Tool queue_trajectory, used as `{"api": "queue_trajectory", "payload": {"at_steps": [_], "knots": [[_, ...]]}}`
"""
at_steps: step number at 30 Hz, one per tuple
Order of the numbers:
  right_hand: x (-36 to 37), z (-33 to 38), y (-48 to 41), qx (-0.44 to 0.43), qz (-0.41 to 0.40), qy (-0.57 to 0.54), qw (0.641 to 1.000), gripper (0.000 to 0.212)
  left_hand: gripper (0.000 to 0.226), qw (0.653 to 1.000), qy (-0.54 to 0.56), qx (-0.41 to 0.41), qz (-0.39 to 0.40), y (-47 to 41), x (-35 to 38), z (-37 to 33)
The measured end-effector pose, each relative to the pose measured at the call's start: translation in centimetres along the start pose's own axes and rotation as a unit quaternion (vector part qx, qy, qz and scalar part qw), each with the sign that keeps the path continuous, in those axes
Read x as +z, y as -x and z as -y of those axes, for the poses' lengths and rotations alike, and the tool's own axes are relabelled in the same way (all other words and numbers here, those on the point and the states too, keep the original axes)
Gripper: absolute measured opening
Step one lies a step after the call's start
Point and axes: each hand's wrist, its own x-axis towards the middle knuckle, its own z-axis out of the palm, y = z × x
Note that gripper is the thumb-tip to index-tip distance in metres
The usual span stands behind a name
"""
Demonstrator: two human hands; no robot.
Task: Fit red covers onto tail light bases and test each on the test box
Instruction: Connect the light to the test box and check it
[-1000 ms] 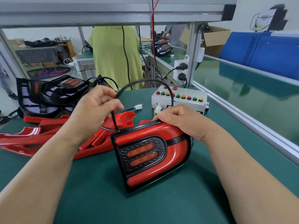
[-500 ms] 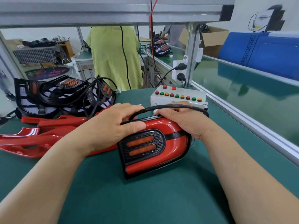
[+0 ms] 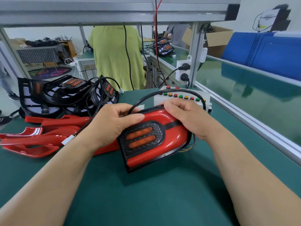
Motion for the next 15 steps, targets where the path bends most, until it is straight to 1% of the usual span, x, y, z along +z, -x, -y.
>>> {"api": "queue_trajectory", "payload": {"at_steps": [2, 3, 4, 6, 7, 8, 9, 10, 12, 13, 15], "knots": [[0.0, 0.2, -0.1, -0.045, -0.033, -0.006, 0.998, 0.038, 0.018, 0.999, 0.016, 0.004, -0.032, -0.2, -0.6, 0.2], [-0.1, 0.3, -0.2, -0.078, -0.07, -0.014, 0.994, 0.037, 0.023, 0.999, 0.025, 0.003, -0.045, -0.3, -1.0, 0.3], [-0.2, 0.4, -0.3, -0.112, -0.125, -0.04, 0.985, 0.031, 0.027, 0.998, 0.039, -0.001, -0.056, -0.3, -1.3, 0.3], [-1.0, 0.5, -0.6, -0.147, -0.259, -0.134, 0.945, 0.018, 0.025, 0.993, 0.091, -0.015, -0.072, -0.5, -1.8, 0.5], [-1.6, 0.5, -0.8, -0.141, -0.314, -0.173, 0.923, 0.016, 0.024, 0.989, 0.124, -0.023, -0.078, -0.5, -1.9, 0.5], [-2.1, 0.2, -1.0, -0.116, -0.35, -0.194, 0.909, 0.014, 0.022, 0.983, 0.159, -0.03, -0.082, -0.6, -1.9, 0.5], [-2.4, -0.1, -1.4, -0.073, -0.356, -0.198, 0.91, 0.014, 0.022, 0.976, 0.195, -0.037, -0.084, -0.6, -1.8, 0.5], [-2.2, -0.5, -1.7, -0.019, -0.328, -0.197, 0.924, 0.015, 0.024, 0.969, 0.228, -0.045, -0.087, -0.7, -1.6, 0.4], [-1.1, -1.0, -2.3, 0.065, -0.22, -0.218, 0.949, 0.027, 0.03, 0.957, 0.271, -0.057, -0.09, -0.8, -1.4, 0.2], [-0.4, -1.0, -2.3, 0.08, -0.177, -0.231, 0.953, 0.036, 0.031, 0.953, 0.284, -0.061, -0.091, -0.9, -1.3, 0.0], [0.6, -0.6, -2.1, 0.072, -0.139, -0.242, 0.957, 0.045, 0.031, 0.944, 0.31, -0.063, -0.096, -1.0, -1.2, -0.4]]}}
